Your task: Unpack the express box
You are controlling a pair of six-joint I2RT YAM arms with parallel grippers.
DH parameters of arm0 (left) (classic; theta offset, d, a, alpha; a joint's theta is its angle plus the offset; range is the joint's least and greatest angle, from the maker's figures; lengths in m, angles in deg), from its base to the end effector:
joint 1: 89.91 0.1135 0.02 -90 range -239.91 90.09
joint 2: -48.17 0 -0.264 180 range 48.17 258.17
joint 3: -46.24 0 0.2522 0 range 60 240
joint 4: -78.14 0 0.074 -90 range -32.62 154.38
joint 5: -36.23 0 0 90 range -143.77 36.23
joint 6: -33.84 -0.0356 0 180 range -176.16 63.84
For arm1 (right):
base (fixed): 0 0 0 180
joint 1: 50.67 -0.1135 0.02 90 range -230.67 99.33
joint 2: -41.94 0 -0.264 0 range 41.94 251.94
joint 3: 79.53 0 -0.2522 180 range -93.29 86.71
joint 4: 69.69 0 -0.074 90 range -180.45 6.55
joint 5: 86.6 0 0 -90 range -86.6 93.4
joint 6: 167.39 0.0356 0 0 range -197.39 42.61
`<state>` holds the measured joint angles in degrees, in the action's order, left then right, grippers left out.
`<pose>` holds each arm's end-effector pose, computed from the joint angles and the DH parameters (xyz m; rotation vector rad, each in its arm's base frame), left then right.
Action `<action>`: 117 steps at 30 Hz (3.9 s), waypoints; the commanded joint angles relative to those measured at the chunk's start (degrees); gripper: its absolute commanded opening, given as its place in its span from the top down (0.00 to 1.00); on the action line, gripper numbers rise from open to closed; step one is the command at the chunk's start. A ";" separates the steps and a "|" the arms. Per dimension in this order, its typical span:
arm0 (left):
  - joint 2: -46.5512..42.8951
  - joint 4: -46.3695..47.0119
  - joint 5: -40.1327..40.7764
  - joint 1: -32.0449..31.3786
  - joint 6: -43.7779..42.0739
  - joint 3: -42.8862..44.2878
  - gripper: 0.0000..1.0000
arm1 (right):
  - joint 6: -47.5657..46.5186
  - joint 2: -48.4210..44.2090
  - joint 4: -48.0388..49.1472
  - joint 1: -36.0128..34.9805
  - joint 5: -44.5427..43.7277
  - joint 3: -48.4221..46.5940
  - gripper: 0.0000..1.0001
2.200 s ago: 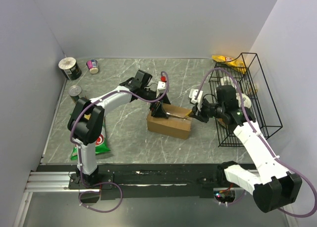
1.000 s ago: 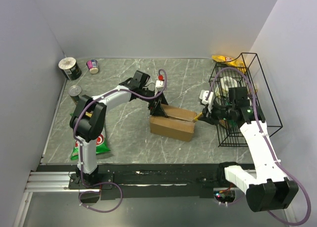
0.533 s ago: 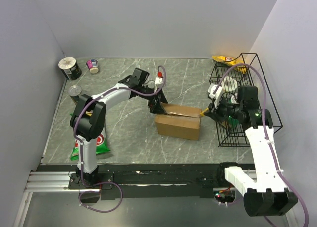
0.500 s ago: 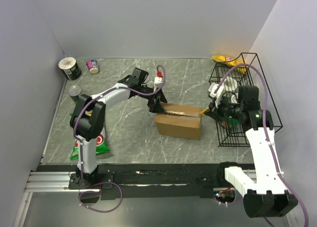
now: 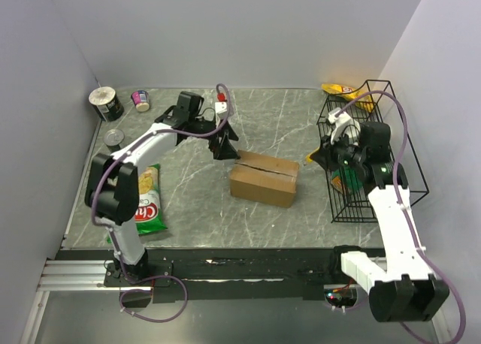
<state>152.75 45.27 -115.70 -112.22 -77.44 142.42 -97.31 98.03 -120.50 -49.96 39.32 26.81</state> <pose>0.3620 -0.1825 0.2723 1.2620 1.6749 -1.2225 0.1994 0.0184 0.3524 -0.6892 1.9421 0.4510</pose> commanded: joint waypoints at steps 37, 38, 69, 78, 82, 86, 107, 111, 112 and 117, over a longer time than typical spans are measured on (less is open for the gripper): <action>-21.37 -2.75 19.48 9.22 2.39 -6.67 0.04 | 16.58 27.13 10.43 -20.95 -18.89 -21.65 1.00; -19.52 -5.73 18.96 7.30 1.60 -4.30 0.03 | 17.45 27.66 9.47 -19.27 -14.00 -24.27 1.00; -5.34 -10.42 15.79 -3.71 -7.99 3.90 0.03 | 52.27 0.51 47.97 -9.59 -23.45 19.47 1.00; -0.96 -6.91 14.47 -5.29 -3.51 3.80 0.03 | 54.46 1.12 48.74 -12.57 -23.36 22.10 1.00; 2.30 -6.73 14.82 -5.20 -1.75 7.93 0.04 | 56.83 3.66 52.52 -13.63 -19.76 23.07 1.00; 3.97 -4.44 16.14 -4.85 1.32 8.99 0.03 | 55.79 5.42 53.23 -14.24 -18.52 22.11 1.00; 0.38 -10.33 17.19 -0.02 3.09 2.84 0.08 | 62.29 18.16 61.14 -16.52 -10.43 16.14 1.00; -1.04 -12.35 17.55 0.94 2.38 4.24 0.02 | 60.71 20.72 61.76 -18.73 -10.17 13.41 1.00; -1.04 -12.44 16.68 1.30 2.99 5.38 0.01 | 60.44 20.89 61.49 -18.81 -10.34 13.23 1.00; 1.15 -13.32 10.61 1.21 3.70 8.29 0.01 | 57.54 18.97 58.06 -16.71 -12.63 13.49 1.00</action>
<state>154.54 33.07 -99.59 -110.91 -74.44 146.90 -37.23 119.39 -63.26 -68.37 27.98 42.46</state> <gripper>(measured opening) 0.993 0.242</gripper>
